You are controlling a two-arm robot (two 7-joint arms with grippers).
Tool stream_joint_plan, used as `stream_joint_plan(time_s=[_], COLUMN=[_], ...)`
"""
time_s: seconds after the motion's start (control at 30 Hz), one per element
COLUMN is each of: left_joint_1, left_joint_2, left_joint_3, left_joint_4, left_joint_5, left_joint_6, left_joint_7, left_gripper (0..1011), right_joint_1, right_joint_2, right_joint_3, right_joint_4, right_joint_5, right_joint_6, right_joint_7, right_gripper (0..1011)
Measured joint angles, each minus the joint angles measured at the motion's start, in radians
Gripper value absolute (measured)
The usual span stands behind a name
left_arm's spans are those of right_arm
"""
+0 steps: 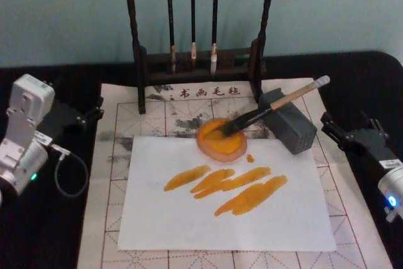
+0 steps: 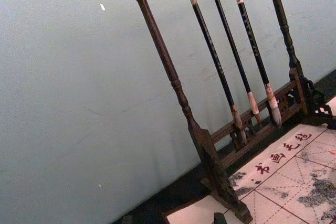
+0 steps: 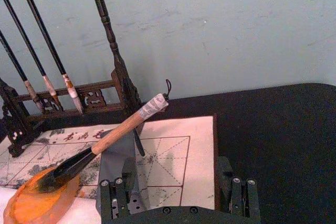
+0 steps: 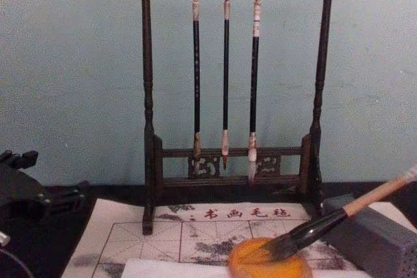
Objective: Pick up the brush from the inkstone, write on the paper, then place the brush back to its original position.
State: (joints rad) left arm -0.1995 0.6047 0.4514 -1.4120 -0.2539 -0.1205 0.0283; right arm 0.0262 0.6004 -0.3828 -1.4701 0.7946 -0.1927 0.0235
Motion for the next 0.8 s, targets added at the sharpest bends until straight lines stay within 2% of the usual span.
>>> stream_joint_plan(time_s=[0.8], left_joint_1=[0.0], left_joint_2=[0.0], left_joint_3=[0.0], left_joint_4=[0.0], left_joint_5=[0.0], left_joint_6=[0.0], left_joint_7=[0.0], left_gripper=[1001], right_joint_1=[0.0], right_joint_2=[0.0], right_joint_3=[0.0], right_joint_4=[0.0], right_joint_5=[0.001], right_joint_6=[0.0], right_joint_7=[0.0], right_gripper=[1000])
